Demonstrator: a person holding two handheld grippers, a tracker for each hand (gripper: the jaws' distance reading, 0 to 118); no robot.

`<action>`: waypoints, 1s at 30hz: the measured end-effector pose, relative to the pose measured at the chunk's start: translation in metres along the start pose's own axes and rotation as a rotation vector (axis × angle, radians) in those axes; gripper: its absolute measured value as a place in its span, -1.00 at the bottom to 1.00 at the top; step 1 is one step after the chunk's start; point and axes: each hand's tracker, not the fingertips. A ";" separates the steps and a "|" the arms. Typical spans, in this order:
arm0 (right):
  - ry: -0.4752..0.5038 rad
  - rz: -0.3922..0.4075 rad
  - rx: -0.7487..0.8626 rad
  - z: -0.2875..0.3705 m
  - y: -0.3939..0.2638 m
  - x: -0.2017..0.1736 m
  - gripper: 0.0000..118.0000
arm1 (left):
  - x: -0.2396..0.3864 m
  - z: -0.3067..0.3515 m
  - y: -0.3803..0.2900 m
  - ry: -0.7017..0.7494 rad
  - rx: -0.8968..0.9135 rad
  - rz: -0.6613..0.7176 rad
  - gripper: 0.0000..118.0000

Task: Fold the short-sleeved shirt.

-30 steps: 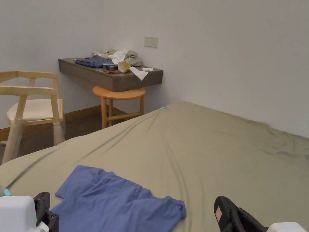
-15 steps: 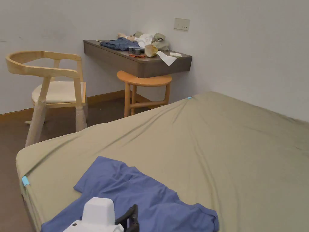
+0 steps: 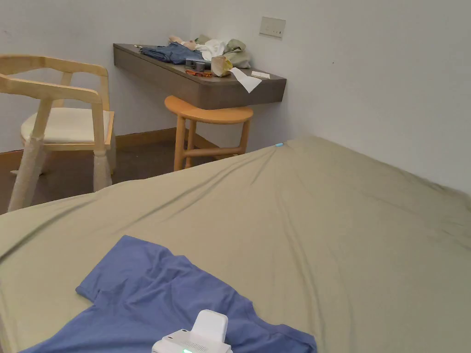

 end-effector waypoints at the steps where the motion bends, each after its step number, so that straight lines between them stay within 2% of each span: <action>1: -0.001 -0.008 -0.003 0.000 -0.001 0.001 -0.98 | 0.000 0.002 0.001 -0.002 -0.002 0.059 -0.85; 2: 0.002 -0.016 -0.004 0.001 -0.002 0.003 -0.98 | 0.002 0.013 0.002 0.016 0.006 0.087 -0.85; 6: -0.005 -0.039 0.004 0.012 -0.004 0.008 -0.98 | 0.001 0.030 0.004 -0.065 0.071 0.190 -0.85; 9: -0.022 -0.064 0.025 0.028 -0.007 0.019 -0.98 | -0.005 0.050 0.016 -0.255 0.122 0.388 -0.85; 11: -0.047 -0.089 0.038 0.040 -0.008 0.027 -0.98 | 0.005 0.063 0.025 -0.356 0.147 0.424 -0.85; 15: -0.130 -0.151 0.089 0.071 -0.014 0.048 -0.98 | 0.065 0.087 0.052 -0.440 0.223 0.303 -0.85; 20: -0.259 -0.207 0.137 0.126 -0.030 0.080 -0.98 | 0.179 0.107 0.064 -0.660 0.237 0.180 -0.85; 26: -0.484 -0.279 0.171 0.206 -0.058 0.121 -0.98 | 0.336 0.143 0.018 -1.007 0.090 0.018 -0.85; 30: -0.619 -0.343 0.187 0.252 -0.080 0.138 -0.98 | 0.431 0.183 -0.040 -1.143 -0.010 -0.203 -0.85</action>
